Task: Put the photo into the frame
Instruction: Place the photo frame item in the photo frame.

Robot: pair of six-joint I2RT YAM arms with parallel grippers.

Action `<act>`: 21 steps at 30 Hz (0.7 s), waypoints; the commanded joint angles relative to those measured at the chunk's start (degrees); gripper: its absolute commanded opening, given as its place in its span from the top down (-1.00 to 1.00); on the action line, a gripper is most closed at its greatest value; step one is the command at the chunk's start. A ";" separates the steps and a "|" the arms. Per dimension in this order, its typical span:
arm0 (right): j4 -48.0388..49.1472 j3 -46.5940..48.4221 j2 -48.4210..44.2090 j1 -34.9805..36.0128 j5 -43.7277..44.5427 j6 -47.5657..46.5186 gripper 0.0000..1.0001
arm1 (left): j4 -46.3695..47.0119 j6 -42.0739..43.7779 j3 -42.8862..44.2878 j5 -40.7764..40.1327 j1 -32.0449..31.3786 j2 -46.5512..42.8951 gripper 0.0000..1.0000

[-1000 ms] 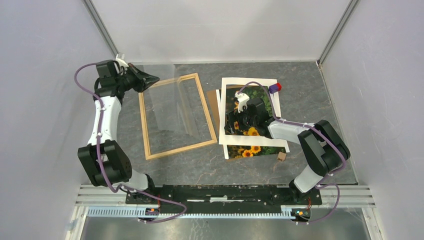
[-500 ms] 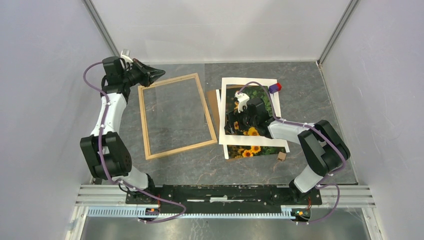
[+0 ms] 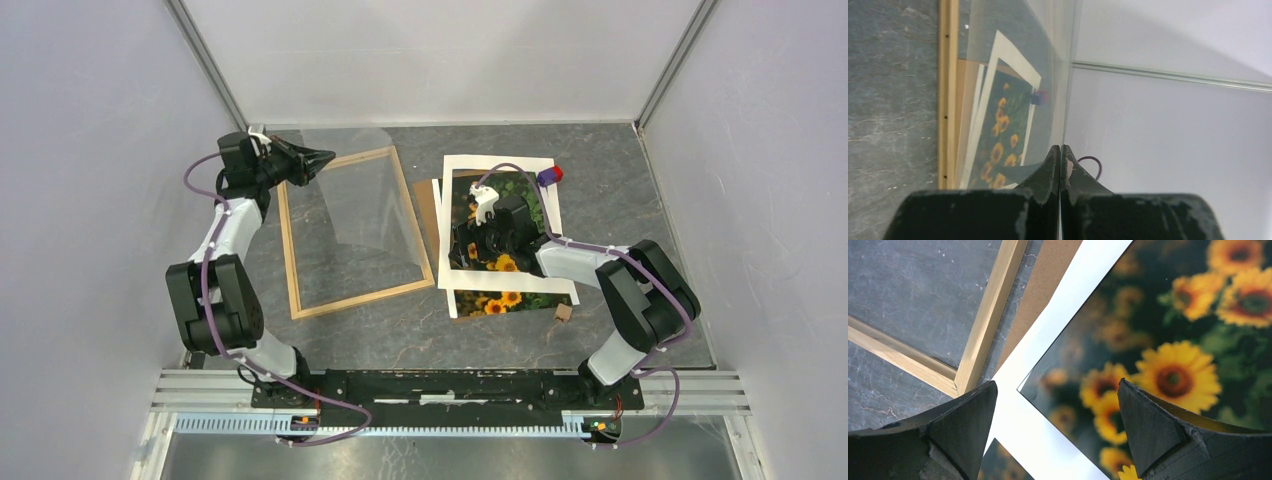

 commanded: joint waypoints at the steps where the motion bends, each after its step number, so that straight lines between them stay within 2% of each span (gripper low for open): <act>1: 1.52 0.72 -0.24 0.04 0.86 0.14 -0.93 | 5.85 -5.19 0.08 -0.05 -0.76 -7.08 0.96; 8: 1.21 0.78 -0.27 0.12 1.70 0.01 -0.94 | 6.25 -5.97 -0.01 0.26 -1.41 -7.34 0.96; 13: 1.01 0.78 -0.28 0.03 1.91 -0.13 -0.95 | 10.43 -7.45 -3.38 0.24 -0.94 -4.61 0.96; 16: 0.95 0.78 -0.23 0.02 1.97 -0.08 -0.95 | 12.99 -7.39 -5.82 1.62 0.84 -1.68 0.95; 21: 0.88 0.86 -0.28 0.04 1.94 -0.21 -0.95 | 12.56 -2.63 -9.35 4.09 6.29 0.97 0.96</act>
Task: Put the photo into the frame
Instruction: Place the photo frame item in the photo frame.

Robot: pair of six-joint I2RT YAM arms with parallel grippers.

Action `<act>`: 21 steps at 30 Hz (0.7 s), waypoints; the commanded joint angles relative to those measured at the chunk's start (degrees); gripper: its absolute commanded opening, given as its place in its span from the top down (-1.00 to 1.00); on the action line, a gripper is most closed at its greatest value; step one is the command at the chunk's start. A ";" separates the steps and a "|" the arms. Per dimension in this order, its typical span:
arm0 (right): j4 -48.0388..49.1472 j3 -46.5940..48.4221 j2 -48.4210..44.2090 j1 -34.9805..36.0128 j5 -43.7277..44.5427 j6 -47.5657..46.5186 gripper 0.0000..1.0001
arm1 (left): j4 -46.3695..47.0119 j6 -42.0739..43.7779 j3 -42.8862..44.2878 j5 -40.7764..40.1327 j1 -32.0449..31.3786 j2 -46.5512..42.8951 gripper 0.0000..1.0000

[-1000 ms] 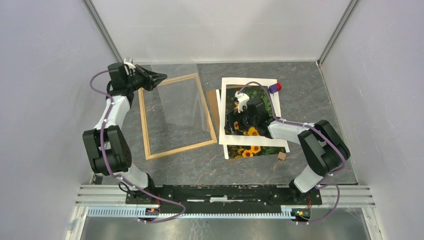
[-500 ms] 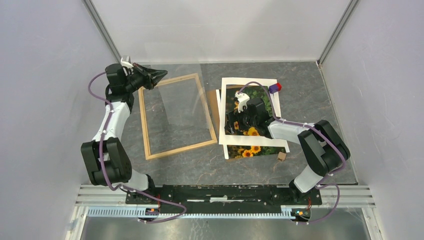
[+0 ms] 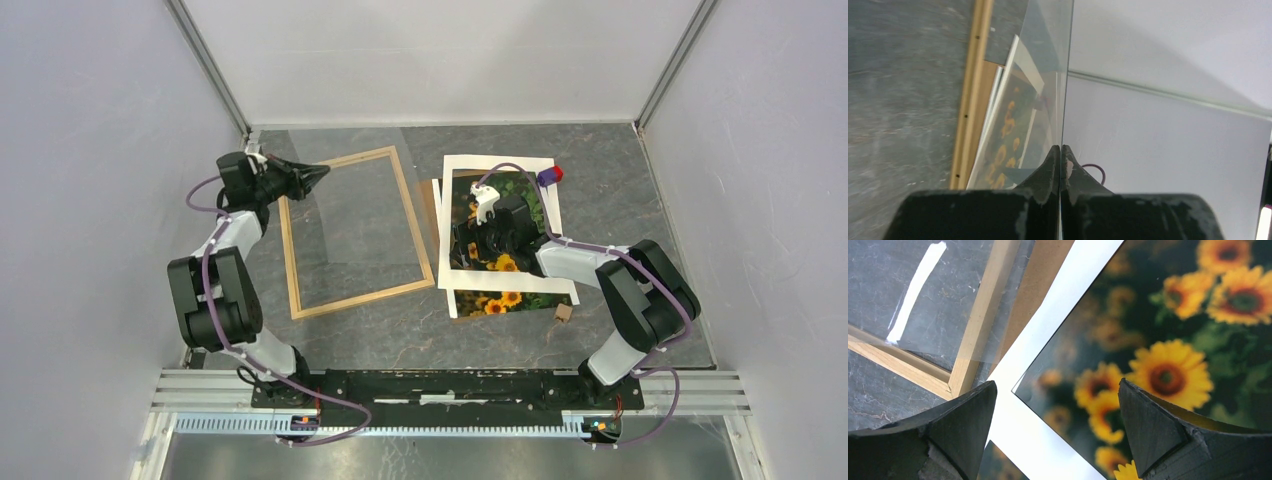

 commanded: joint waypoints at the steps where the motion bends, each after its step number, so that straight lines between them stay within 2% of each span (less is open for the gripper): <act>1: 1.01 0.89 -0.23 0.06 0.46 -0.13 -0.95 | 2.90 3.75 -2.23 4.53 4.99 2.23 0.96; 11: 1.65 0.87 0.46 0.06 -0.49 0.11 -0.95 | -1.35 17.91 -0.58 13.78 9.54 11.87 0.96; 16: 1.56 1.13 1.25 0.04 -0.94 0.16 -0.95 | -17.08 30.45 5.33 12.94 10.63 13.78 0.96; 21: 1.63 1.13 1.13 0.10 -1.05 0.16 -0.95 | -20.44 32.85 6.88 11.47 11.91 14.60 0.95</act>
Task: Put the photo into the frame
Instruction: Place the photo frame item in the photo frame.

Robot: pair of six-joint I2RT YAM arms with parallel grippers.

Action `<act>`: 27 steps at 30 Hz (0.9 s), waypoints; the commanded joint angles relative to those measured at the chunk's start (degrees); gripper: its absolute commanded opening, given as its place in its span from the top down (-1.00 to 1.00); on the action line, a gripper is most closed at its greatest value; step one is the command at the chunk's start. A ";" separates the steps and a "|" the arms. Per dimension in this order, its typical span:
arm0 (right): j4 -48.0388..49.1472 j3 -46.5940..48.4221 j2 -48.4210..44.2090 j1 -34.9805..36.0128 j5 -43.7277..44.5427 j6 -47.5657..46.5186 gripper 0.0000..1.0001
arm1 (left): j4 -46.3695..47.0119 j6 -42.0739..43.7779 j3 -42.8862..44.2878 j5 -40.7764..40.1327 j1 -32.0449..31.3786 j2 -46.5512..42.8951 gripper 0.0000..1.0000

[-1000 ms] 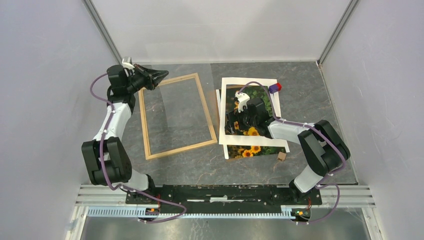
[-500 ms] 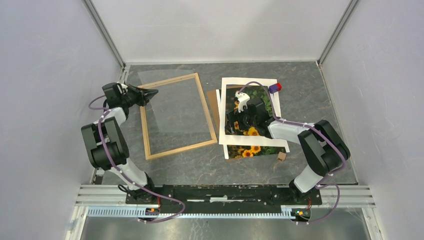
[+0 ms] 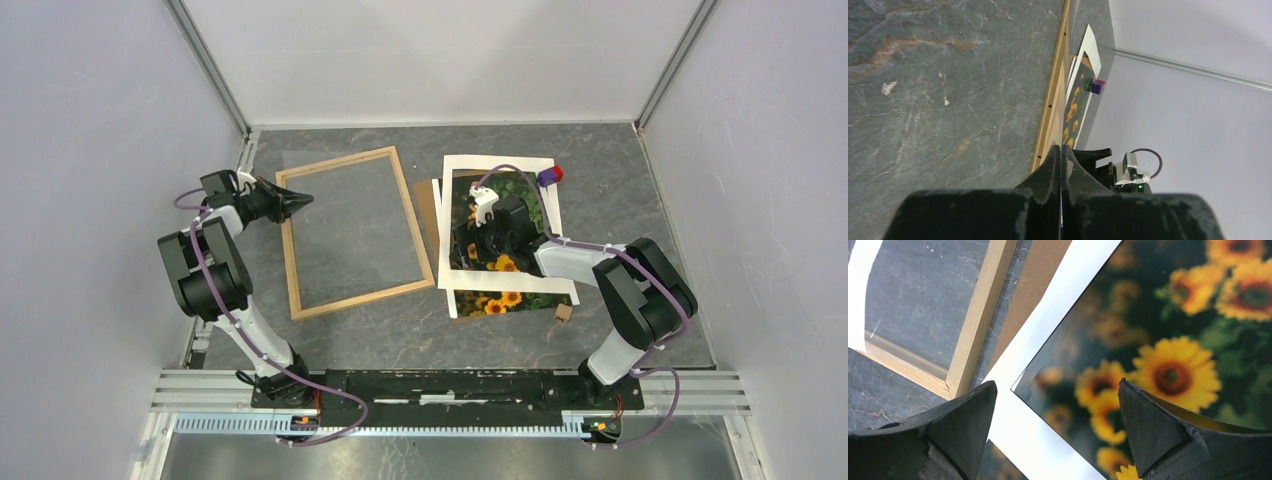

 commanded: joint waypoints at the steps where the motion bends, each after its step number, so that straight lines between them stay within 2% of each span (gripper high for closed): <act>1: 1.62 1.13 0.25 0.02 -0.61 0.16 -0.95 | -6.34 7.91 3.29 0.76 1.34 0.24 0.96; 27: 1.67 1.13 0.13 0.03 -0.86 0.14 -0.95 | -3.49 8.08 1.47 0.93 3.12 0.90 0.96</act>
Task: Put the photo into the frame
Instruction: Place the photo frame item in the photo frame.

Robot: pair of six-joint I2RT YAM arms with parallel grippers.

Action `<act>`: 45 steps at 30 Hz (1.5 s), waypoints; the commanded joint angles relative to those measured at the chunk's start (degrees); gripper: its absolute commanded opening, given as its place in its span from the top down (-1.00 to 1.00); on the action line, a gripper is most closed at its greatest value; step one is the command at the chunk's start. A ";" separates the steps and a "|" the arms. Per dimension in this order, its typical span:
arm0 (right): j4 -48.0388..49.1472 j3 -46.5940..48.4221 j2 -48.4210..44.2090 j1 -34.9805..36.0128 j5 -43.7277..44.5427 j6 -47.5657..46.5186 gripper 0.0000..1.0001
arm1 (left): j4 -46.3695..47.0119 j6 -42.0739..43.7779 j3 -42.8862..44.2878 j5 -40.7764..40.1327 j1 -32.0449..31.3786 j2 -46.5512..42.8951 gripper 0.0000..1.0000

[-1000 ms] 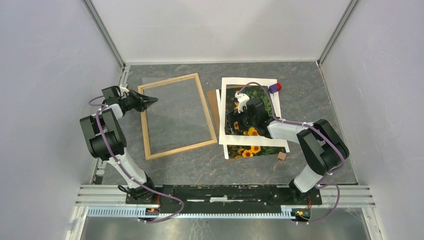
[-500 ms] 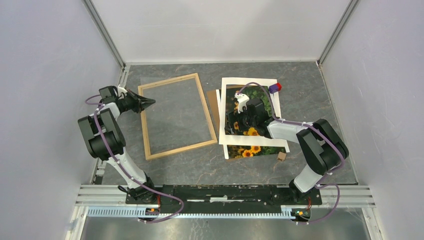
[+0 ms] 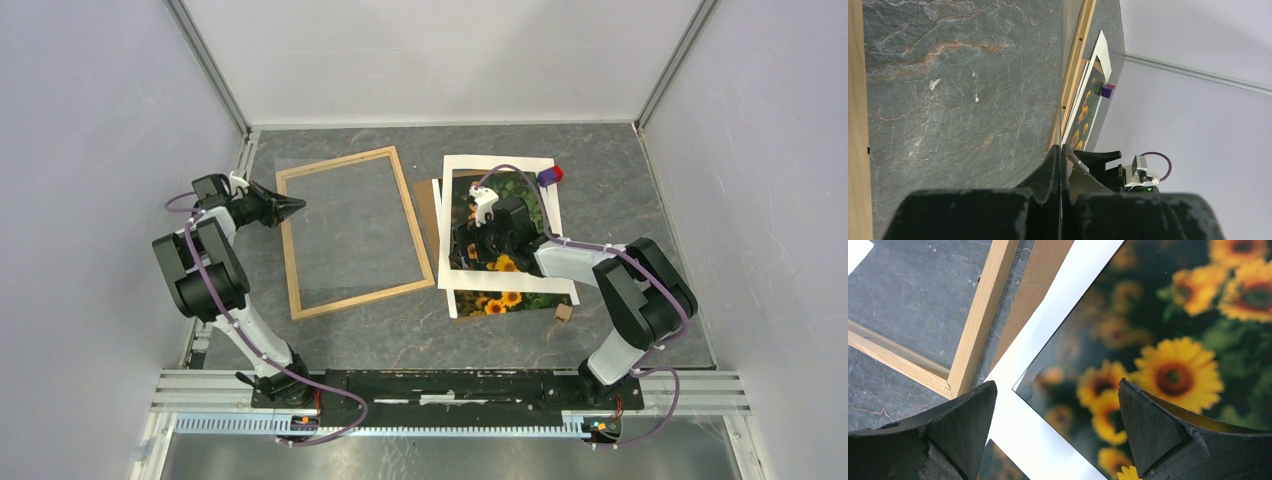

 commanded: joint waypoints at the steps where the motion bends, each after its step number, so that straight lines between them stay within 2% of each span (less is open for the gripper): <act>1: 1.70 1.13 0.05 0.07 -0.51 0.14 -0.95 | 3.19 1.02 -0.26 1.89 0.16 0.56 0.95; 8: 1.69 1.13 -0.04 0.05 -0.79 0.18 -0.95 | 7.74 -0.17 -0.90 4.37 -0.07 0.09 0.95; 11: 1.70 1.13 -0.07 0.10 -0.82 0.17 -0.95 | 13.11 -3.37 -2.63 5.81 -0.39 -0.50 0.95; 19: 1.87 1.04 -0.10 -0.01 -1.09 0.31 -0.95 | 14.92 -4.46 -3.67 6.74 -1.49 -1.83 0.96; 23: 1.98 1.05 0.13 0.12 -1.13 0.56 -0.95 | 18.95 -8.46 -5.37 7.12 -1.49 -2.78 0.96; 28: 2.17 1.04 0.43 0.08 -1.47 0.80 -0.95 | 18.56 -13.70 -6.07 5.66 -1.52 -5.71 0.95; 32: 2.22 1.08 0.37 0.12 -1.45 0.75 -0.95 | 14.73 -15.02 -4.02 3.54 -2.20 -10.13 0.95; 40: 2.11 1.04 0.32 0.11 -1.32 0.69 -0.95 | 13.09 -21.11 1.37 1.90 -10.49 -15.39 0.96; 45: 2.12 1.04 0.19 0.05 -1.41 0.68 -0.95 | 14.89 -22.87 1.85 1.47 -12.33 -15.98 0.96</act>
